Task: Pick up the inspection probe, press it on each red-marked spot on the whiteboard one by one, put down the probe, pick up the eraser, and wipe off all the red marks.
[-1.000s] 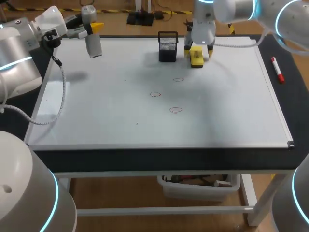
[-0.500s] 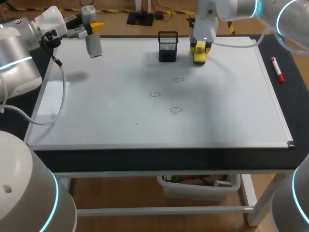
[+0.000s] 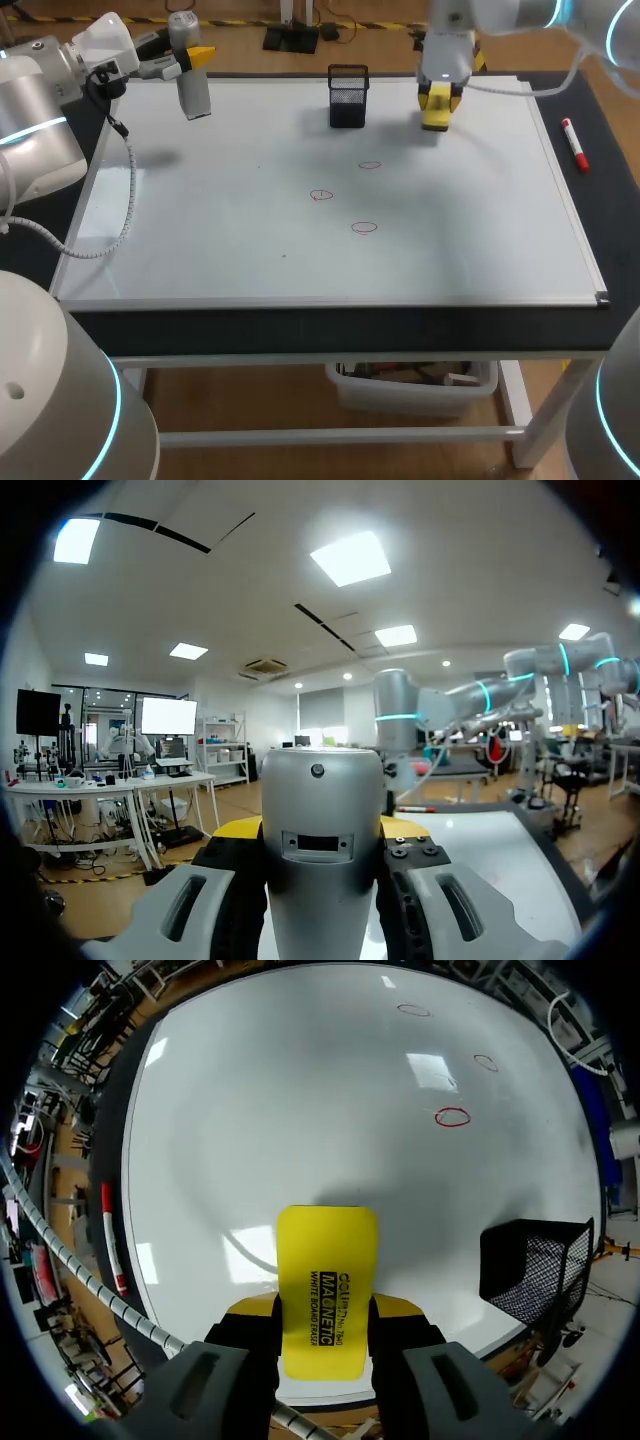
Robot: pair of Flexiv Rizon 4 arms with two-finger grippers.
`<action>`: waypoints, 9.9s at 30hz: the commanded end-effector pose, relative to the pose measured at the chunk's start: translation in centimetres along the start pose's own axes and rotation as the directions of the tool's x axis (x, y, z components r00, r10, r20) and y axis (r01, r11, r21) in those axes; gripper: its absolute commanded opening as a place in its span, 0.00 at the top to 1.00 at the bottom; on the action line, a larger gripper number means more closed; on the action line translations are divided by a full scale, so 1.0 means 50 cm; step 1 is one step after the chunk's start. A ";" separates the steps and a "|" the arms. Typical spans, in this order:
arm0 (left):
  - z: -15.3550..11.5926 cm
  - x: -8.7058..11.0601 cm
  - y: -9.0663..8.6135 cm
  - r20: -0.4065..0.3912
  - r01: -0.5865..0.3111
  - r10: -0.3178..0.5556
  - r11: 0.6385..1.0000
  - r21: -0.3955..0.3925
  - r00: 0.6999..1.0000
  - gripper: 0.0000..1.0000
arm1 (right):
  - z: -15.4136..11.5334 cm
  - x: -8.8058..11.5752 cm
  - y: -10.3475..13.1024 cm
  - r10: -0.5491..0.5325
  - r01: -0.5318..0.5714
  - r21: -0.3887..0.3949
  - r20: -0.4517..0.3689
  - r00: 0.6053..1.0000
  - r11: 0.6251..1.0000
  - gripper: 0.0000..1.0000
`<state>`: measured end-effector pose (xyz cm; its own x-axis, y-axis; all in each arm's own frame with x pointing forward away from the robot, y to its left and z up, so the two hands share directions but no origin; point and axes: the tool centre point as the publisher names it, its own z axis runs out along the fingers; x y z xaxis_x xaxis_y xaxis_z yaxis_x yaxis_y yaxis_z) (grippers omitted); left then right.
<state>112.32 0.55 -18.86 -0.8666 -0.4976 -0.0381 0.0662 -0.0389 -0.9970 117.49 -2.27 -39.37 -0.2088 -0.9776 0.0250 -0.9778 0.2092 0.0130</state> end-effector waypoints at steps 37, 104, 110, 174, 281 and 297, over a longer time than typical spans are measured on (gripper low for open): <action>0.001 0.003 -0.001 0.005 -0.003 0.002 1.000 0.002 1.000 1.00 | -0.016 0.143 0.121 0.152 -0.152 0.030 -0.002 0.988 0.988 1.00; 0.226 0.478 0.117 -0.663 0.126 -0.057 0.990 0.057 0.747 1.00 | -0.016 0.143 0.121 0.152 -0.152 0.030 -0.002 0.988 0.988 1.00; 0.233 0.482 0.127 -0.676 0.131 -0.054 0.989 0.064 0.735 1.00 | -0.016 0.143 0.121 0.152 -0.152 0.030 -0.002 0.988 0.988 1.00; 0.247 0.504 0.184 -0.704 0.122 -0.061 0.992 0.036 0.707 1.00 | -0.016 0.143 0.121 0.152 -0.152 0.030 -0.002 0.988 0.988 1.00; -0.077 0.107 0.051 -0.188 0.002 0.027 0.989 0.149 0.982 1.00 | -0.005 -0.387 0.380 -0.342 0.343 0.058 -0.023 0.939 0.938 1.00; -0.077 0.107 0.051 -0.188 0.002 0.027 0.989 0.149 0.982 1.00 | -0.011 -0.389 0.379 -0.341 0.342 0.061 -0.021 0.940 0.938 1.00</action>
<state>106.03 1.20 -21.91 -0.9433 -0.3234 -0.0741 0.1342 -0.1675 -0.9767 103.01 20.77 -39.22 0.1367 -0.9900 0.0346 -0.9897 -0.1381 -0.0389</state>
